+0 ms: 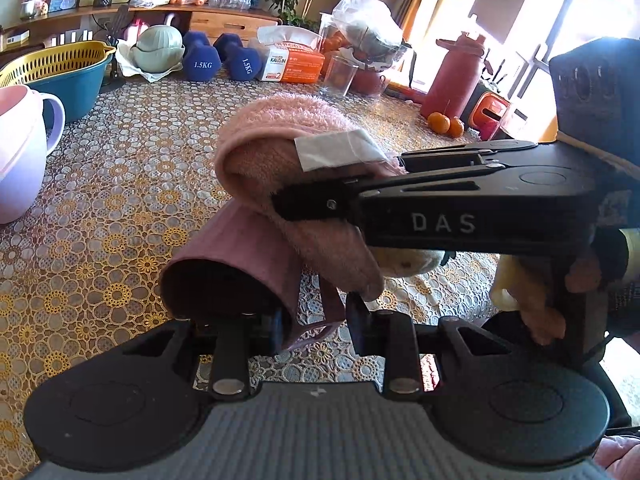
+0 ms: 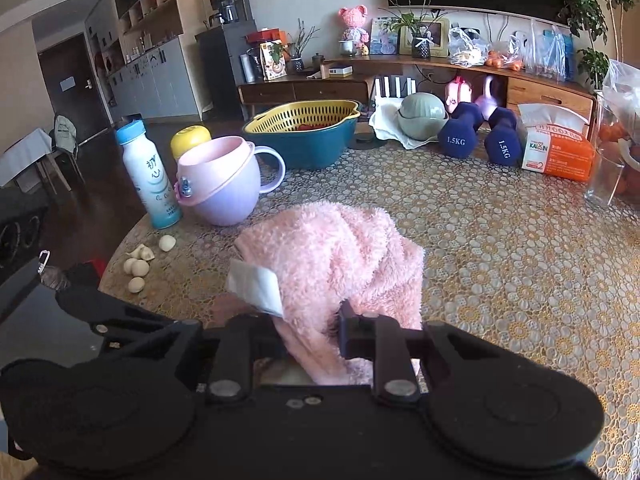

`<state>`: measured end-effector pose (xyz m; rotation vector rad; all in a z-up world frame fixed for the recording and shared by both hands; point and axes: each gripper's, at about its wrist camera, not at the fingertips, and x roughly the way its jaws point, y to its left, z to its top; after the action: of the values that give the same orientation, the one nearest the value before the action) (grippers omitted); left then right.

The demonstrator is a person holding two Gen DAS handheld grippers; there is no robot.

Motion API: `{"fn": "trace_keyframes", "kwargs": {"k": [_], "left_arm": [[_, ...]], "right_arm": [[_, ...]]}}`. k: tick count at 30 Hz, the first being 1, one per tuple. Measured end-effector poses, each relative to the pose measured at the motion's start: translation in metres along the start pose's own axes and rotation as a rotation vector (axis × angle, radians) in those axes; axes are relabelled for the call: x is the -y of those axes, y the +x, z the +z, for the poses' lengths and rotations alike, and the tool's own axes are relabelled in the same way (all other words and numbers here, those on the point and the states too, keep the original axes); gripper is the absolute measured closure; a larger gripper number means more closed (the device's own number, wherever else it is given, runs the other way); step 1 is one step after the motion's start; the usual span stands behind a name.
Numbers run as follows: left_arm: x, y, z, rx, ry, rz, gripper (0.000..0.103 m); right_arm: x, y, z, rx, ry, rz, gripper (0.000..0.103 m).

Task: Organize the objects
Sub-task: 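Wipe the towel over the cup's outer wall with the right gripper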

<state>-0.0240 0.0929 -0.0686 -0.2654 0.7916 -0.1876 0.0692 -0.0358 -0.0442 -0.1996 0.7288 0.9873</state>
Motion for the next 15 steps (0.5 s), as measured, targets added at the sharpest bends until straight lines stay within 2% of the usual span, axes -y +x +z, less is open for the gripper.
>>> {"fn": "trace_keyframes", "kwargs": {"k": [9,15], "left_arm": [[0.000,0.001,-0.001,-0.005,-0.008,-0.009,0.072],[-0.001,0.002,0.000,-0.009,-0.011,-0.004,0.072]], "right_arm": [[0.021,0.014,0.003,0.005,0.038,-0.087,0.080],[0.040,0.010,-0.001,0.017,0.075,-0.202,0.081]]}}
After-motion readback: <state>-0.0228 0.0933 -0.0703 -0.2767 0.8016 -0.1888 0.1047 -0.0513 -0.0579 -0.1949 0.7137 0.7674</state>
